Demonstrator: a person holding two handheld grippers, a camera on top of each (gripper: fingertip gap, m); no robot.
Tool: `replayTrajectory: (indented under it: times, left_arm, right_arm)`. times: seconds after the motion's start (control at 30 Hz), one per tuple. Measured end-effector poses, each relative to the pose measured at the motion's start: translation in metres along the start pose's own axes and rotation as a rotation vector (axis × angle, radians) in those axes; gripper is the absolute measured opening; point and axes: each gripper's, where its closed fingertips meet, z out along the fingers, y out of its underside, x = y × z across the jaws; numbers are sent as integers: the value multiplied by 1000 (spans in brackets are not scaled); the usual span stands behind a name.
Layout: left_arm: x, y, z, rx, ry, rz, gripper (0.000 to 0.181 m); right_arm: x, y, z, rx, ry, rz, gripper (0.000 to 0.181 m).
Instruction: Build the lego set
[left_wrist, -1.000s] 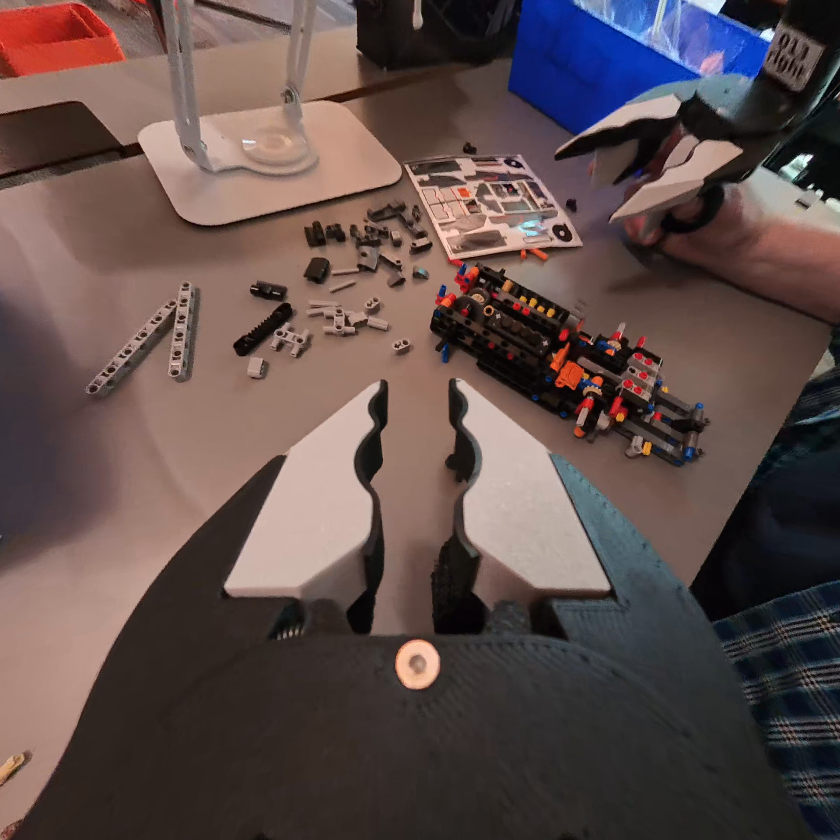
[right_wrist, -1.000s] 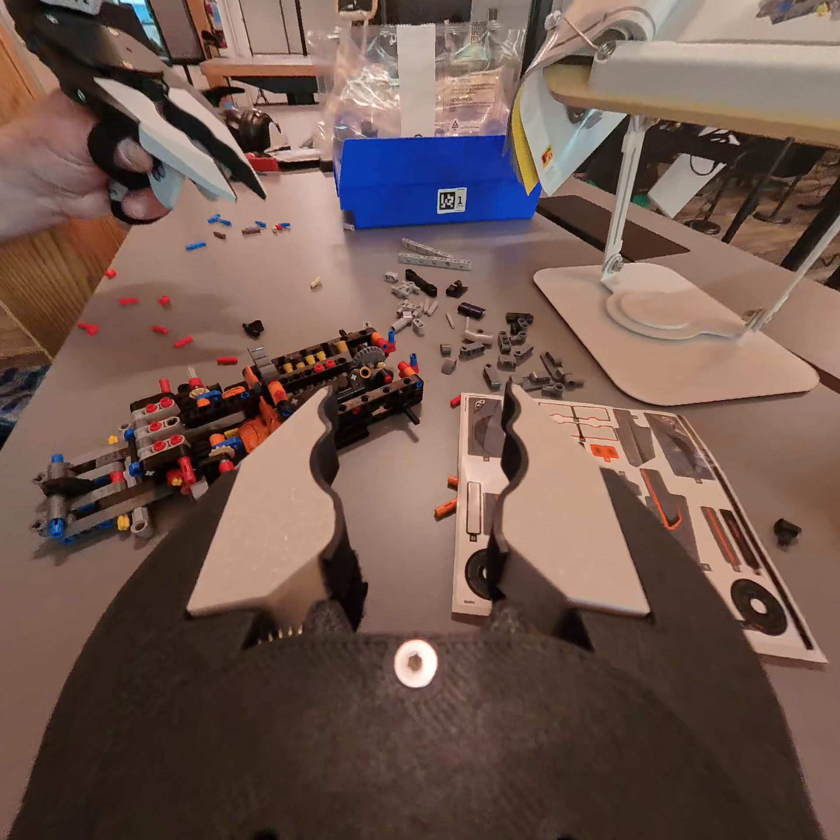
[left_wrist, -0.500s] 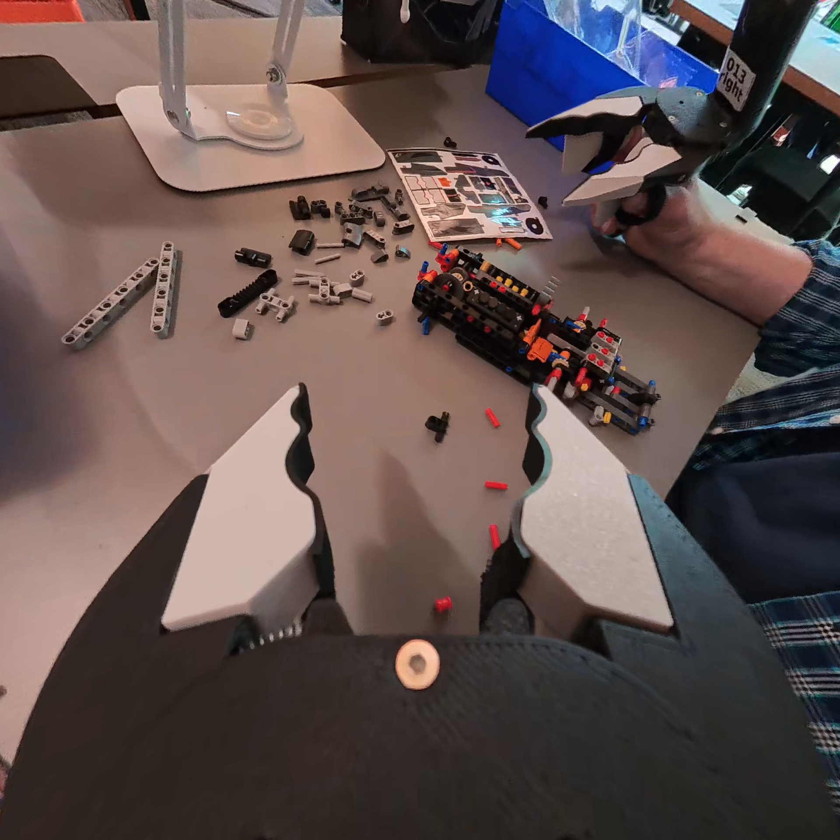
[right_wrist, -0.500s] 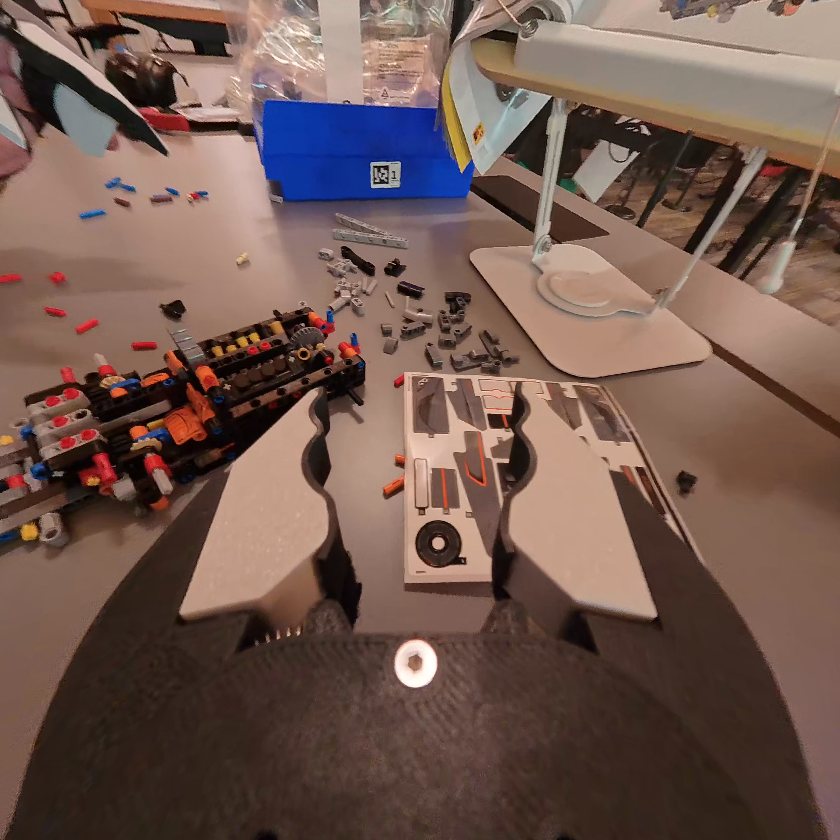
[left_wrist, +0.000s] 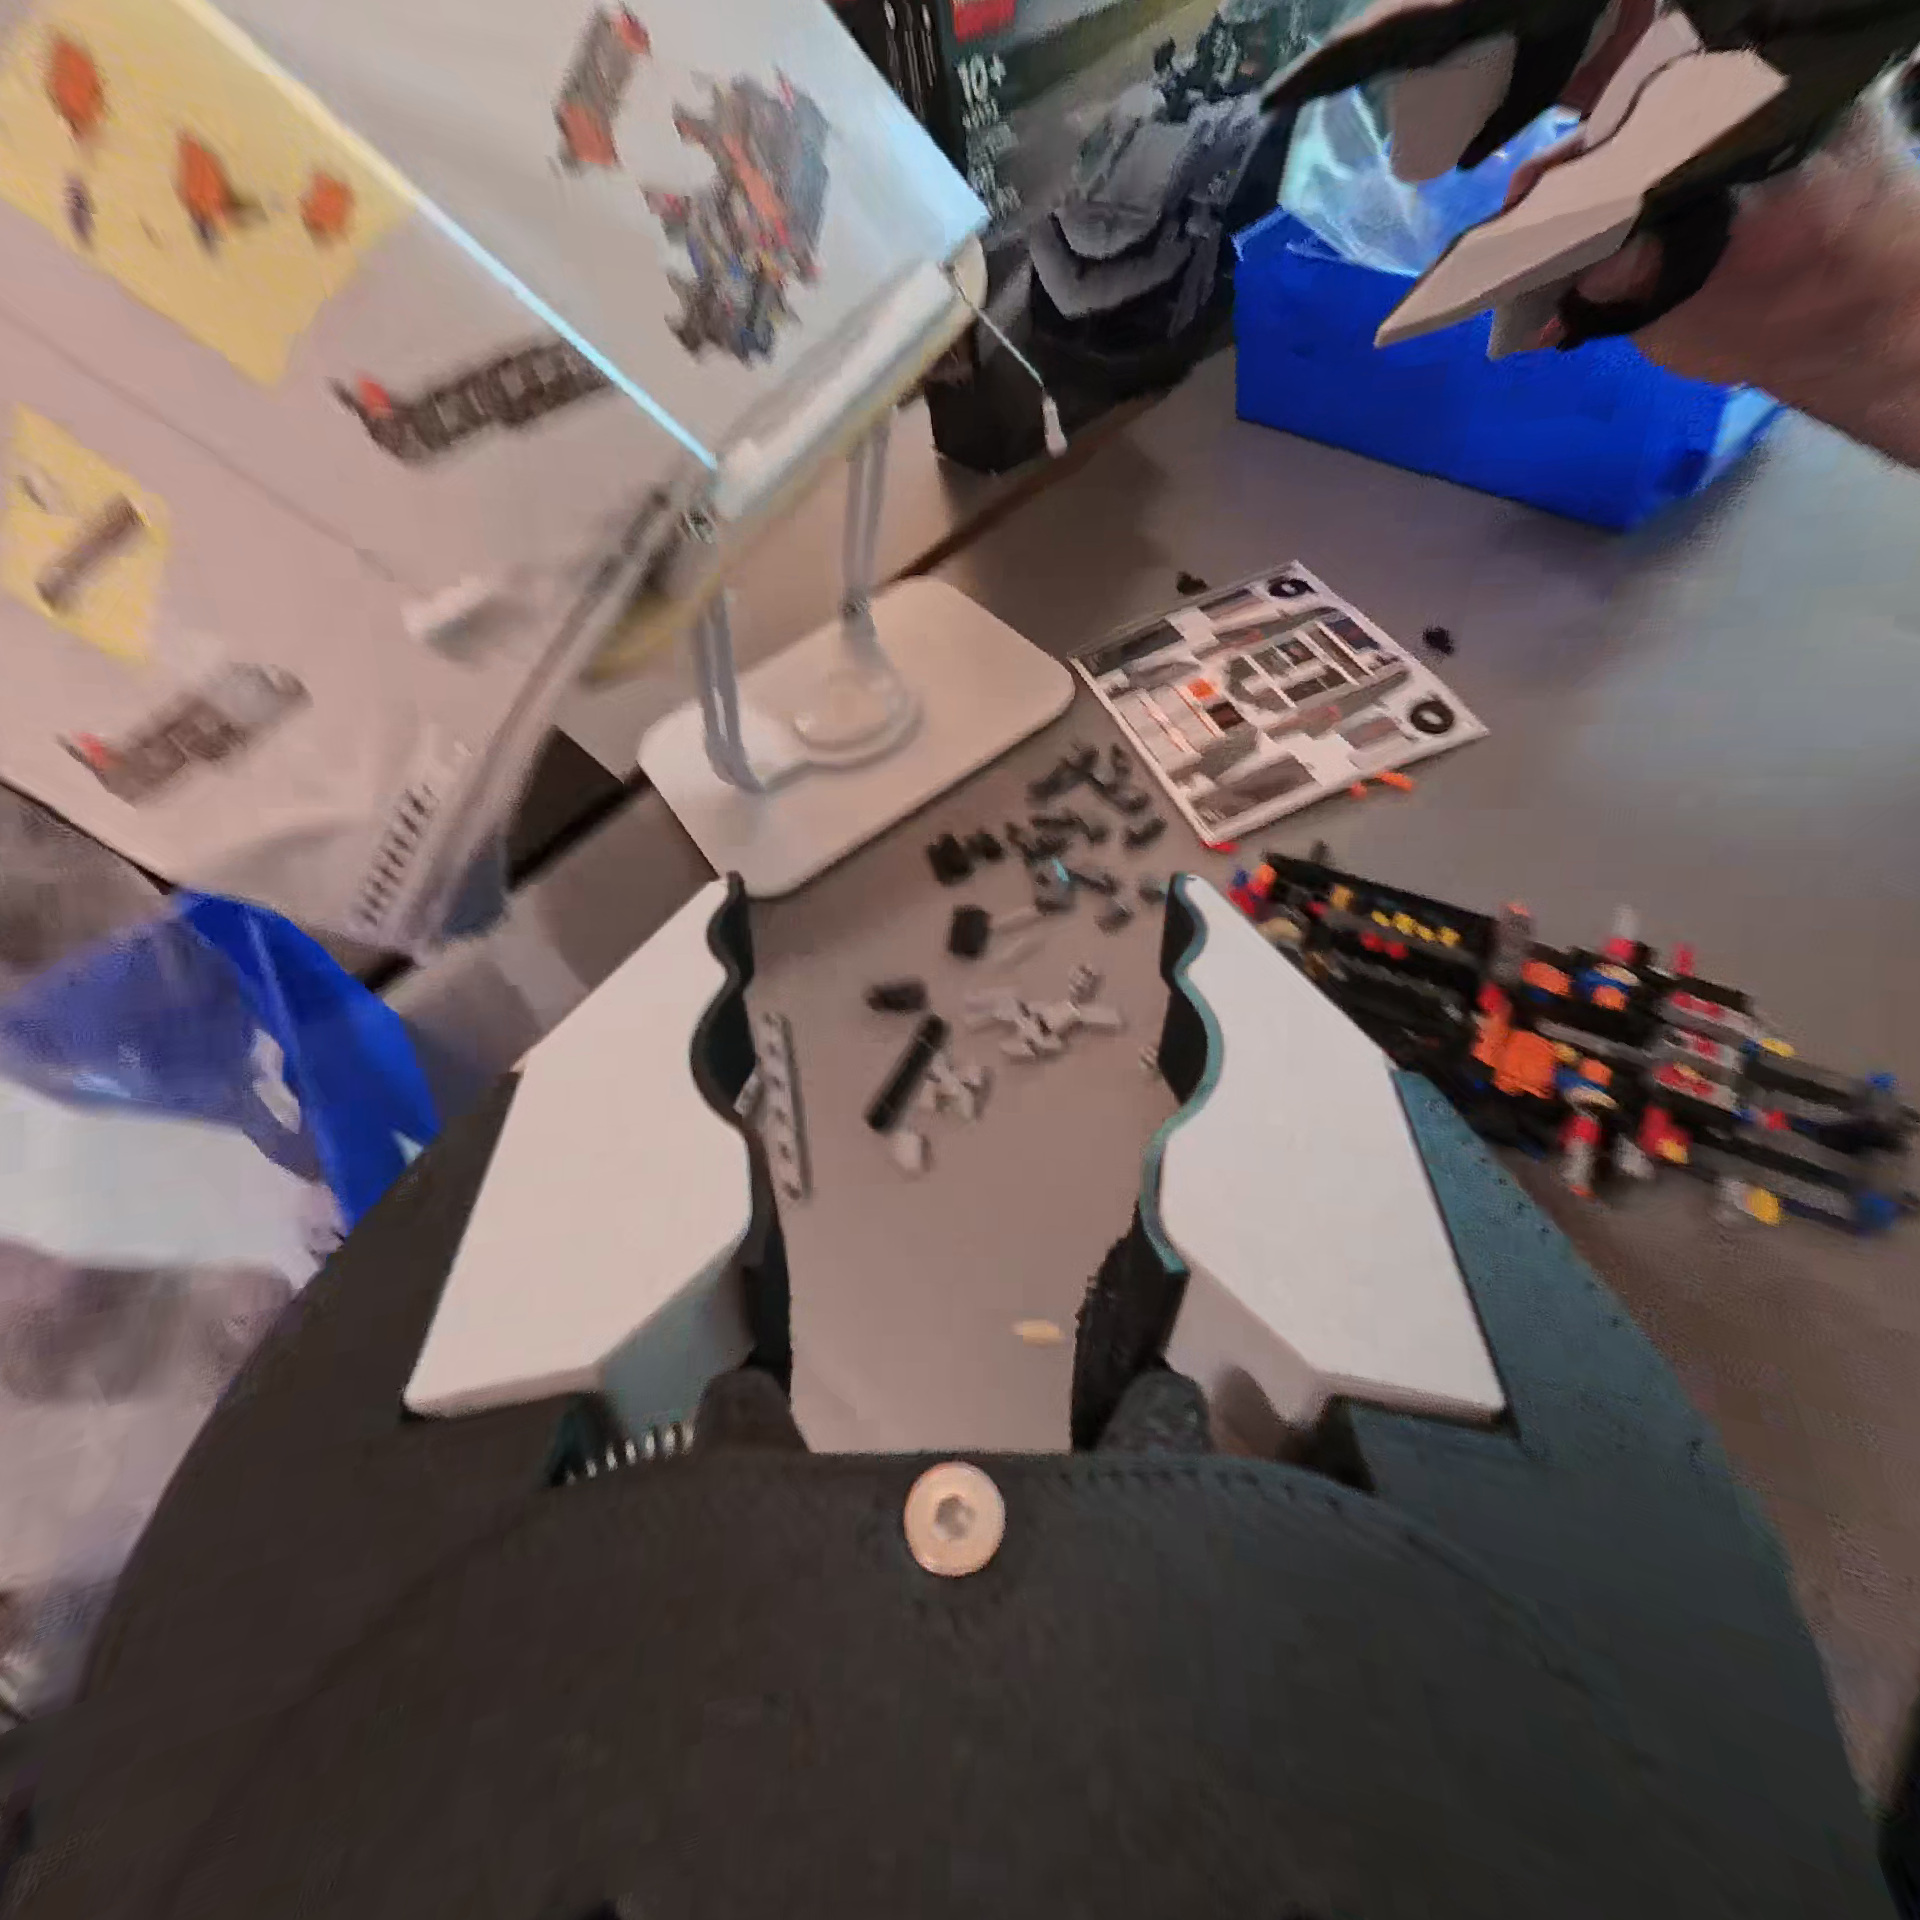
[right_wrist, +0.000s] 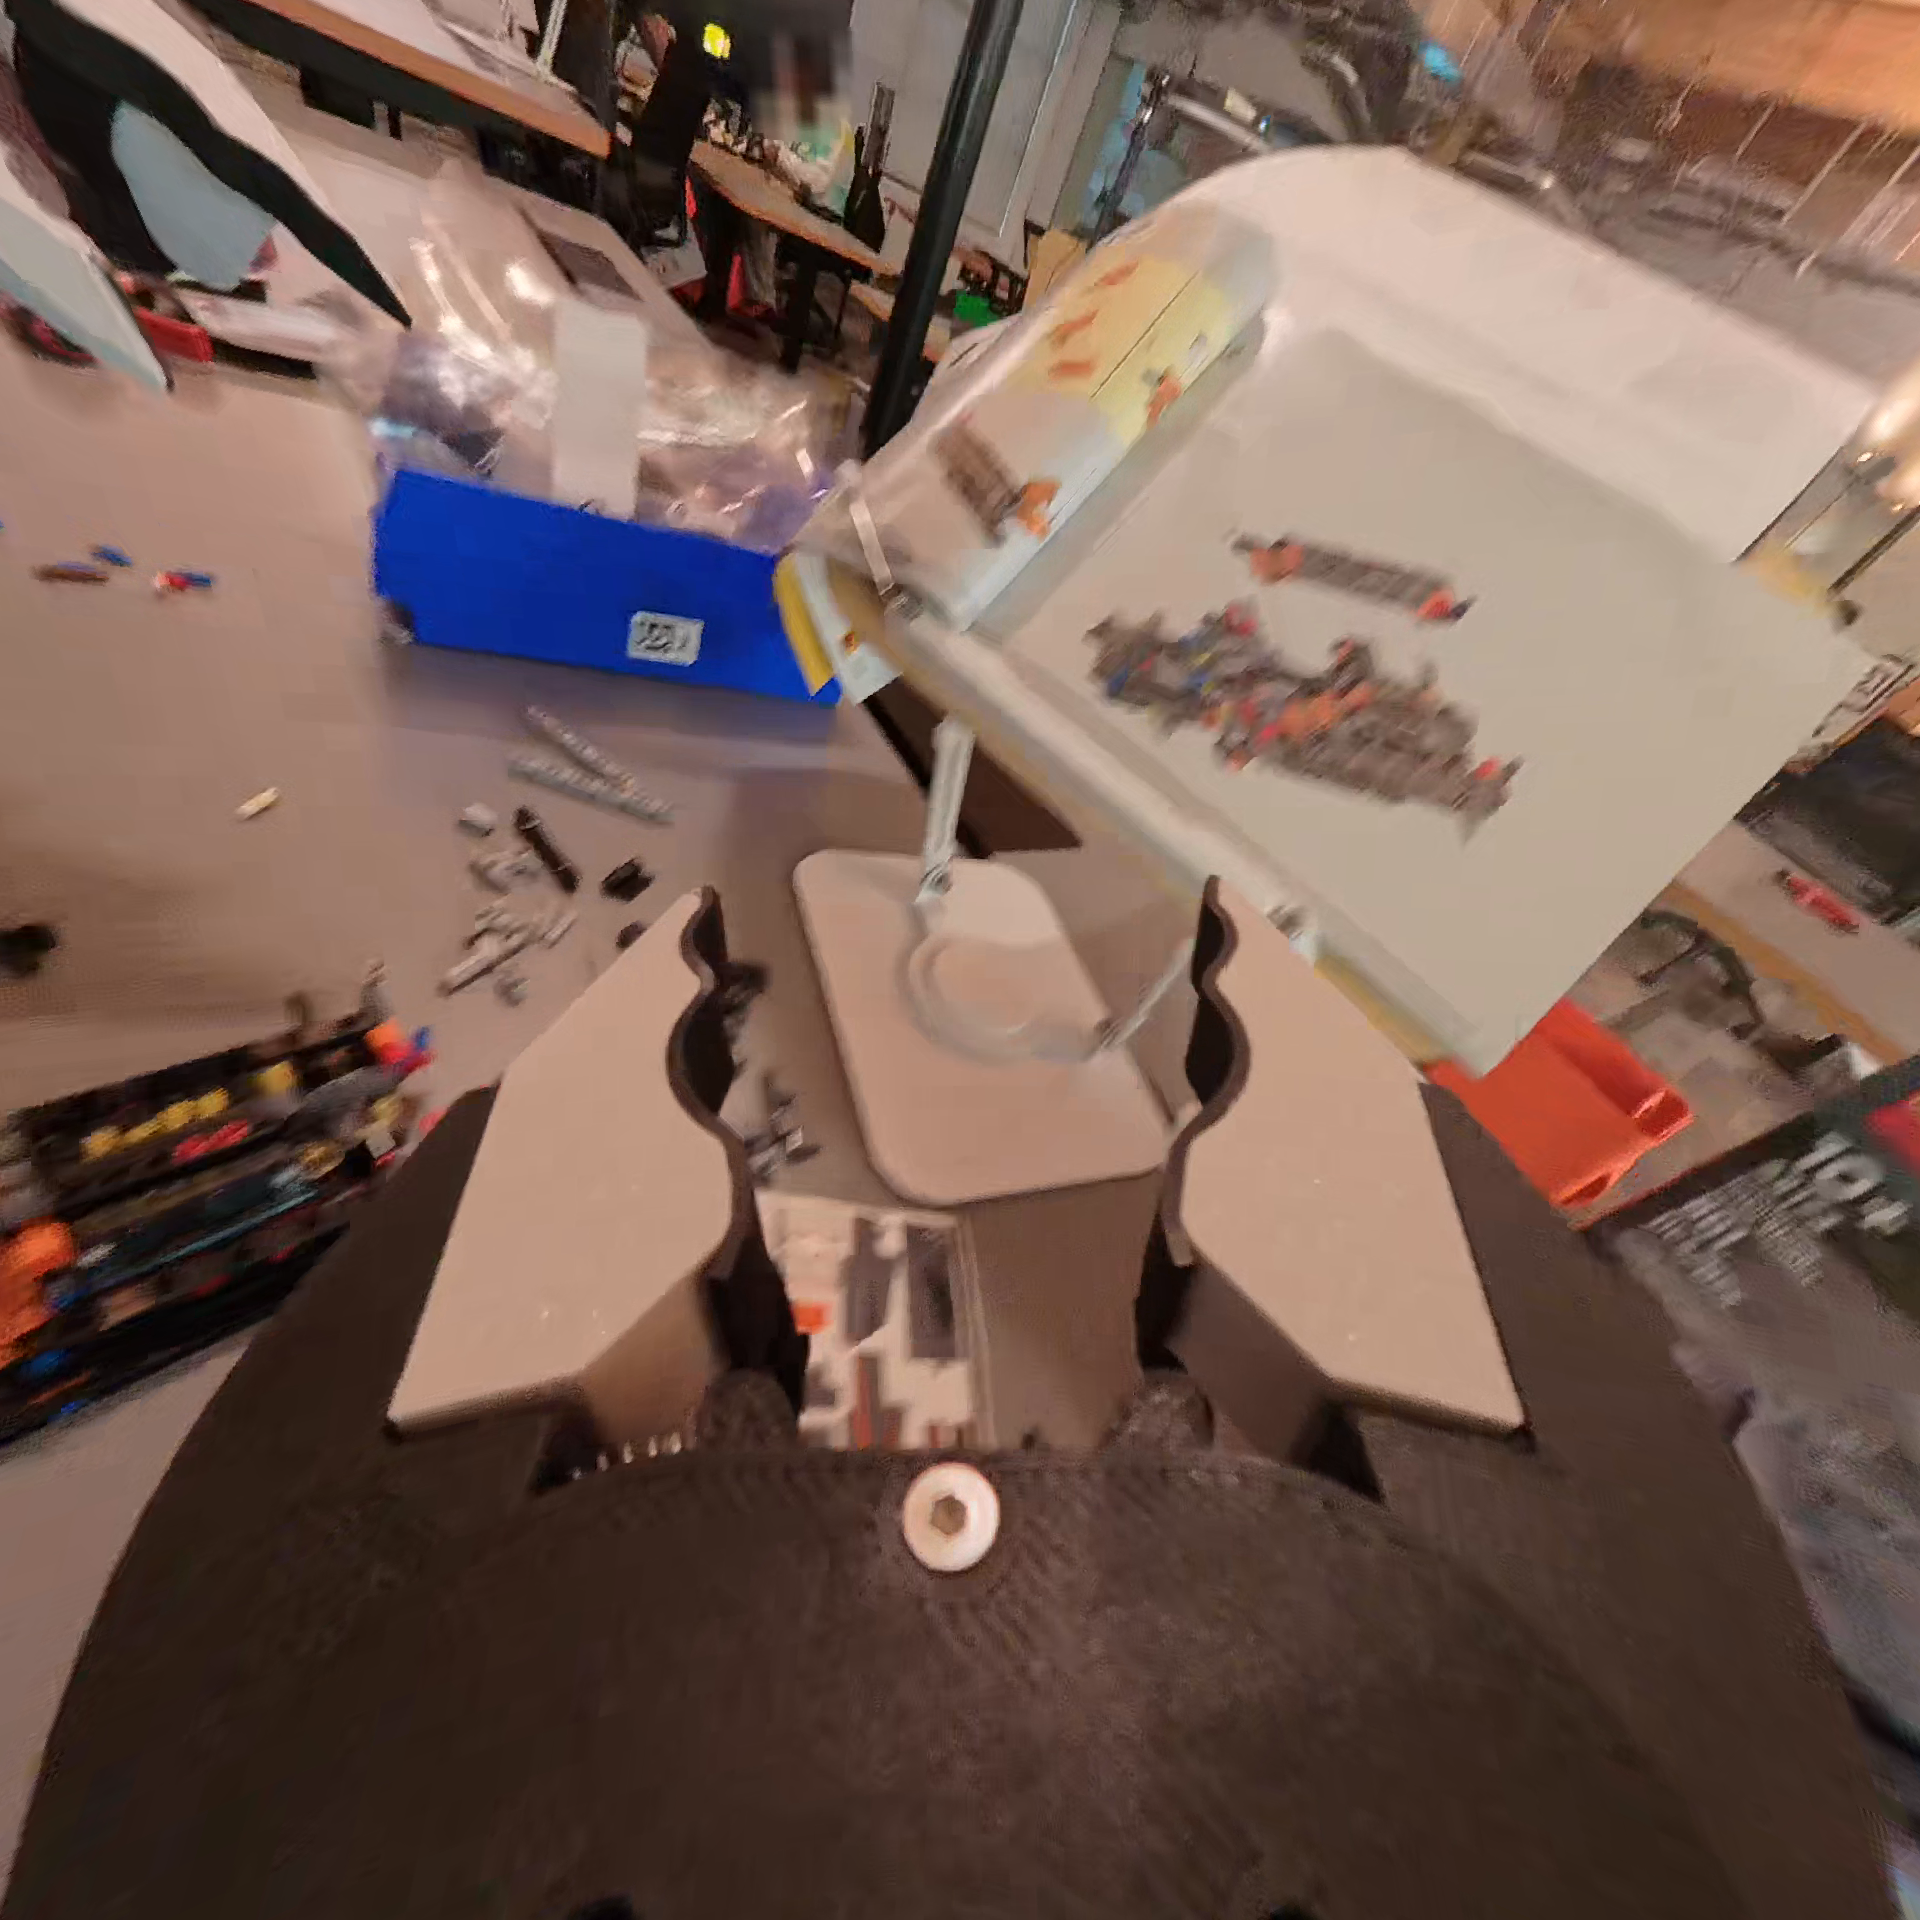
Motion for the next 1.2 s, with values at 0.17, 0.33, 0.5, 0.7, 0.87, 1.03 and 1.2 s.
replayTrajectory:
  times: [0.17, 0.33, 0.5, 0.7, 0.87, 1.03, 1.2]
  left_arm:
    - [-45, -61, 52, 62, -31, 80, 78]
    - [-95, -81, 111, 54, -89, 106, 78]
    - [-126, -68, 138, 58, -109, 57, 78]
    - [-128, -61, 136, 106, -107, 84, 76]
    - [-126, -60, 138, 126, -119, 97, 78]
    - [-125, -60, 138, 127, -118, 97, 78]
    - [-124, -60, 137, 126, -117, 101, 79]
  right_arm:
    - [94, -44, 52, 7, 45, -46, 109]
    - [175, -47, 118, -86, 81, -111, 118]
    - [221, -27, 158, -174, 84, -147, 115]
    - [227, -10, 168, -160, 41, -122, 105]
    - [222, -10, 167, -159, 44, -148, 93]
    - [221, -11, 164, -200, 65, -190, 84]
    - [221, -16, 155, -248, 79, -239, 43]
